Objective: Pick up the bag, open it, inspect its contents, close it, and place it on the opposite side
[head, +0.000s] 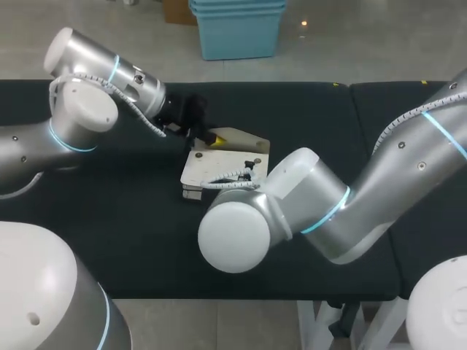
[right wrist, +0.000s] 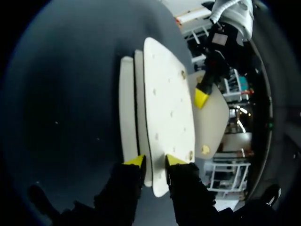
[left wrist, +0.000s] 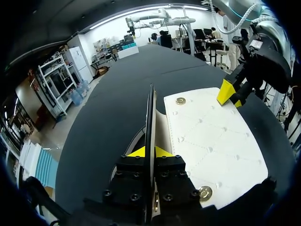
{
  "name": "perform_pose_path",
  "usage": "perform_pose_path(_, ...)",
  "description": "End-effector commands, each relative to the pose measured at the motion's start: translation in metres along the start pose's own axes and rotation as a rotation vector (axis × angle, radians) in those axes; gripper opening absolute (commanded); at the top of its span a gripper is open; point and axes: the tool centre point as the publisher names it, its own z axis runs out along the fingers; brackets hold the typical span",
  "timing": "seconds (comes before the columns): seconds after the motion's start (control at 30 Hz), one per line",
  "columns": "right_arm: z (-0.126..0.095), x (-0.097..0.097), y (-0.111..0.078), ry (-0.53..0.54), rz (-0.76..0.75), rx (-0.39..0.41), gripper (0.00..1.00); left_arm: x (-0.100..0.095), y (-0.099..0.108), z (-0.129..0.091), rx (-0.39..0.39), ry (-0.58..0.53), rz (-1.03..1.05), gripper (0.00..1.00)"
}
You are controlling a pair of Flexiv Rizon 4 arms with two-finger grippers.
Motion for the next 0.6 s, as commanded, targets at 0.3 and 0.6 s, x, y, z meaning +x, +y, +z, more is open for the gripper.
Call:
perform_pose_path(0.3, 0.004, -0.002, -0.001, 0.015, 0.015, 0.004, 0.00, 0.006, -0.002, 0.000, 0.033, -0.023, 0.096, 0.00)
perform_pose_path(0.6, 0.004, -0.002, -0.001, 0.015, 0.015, 0.004, 0.00, 0.033, -0.005, 0.000, 0.052, -0.120, 0.304, 0.00)
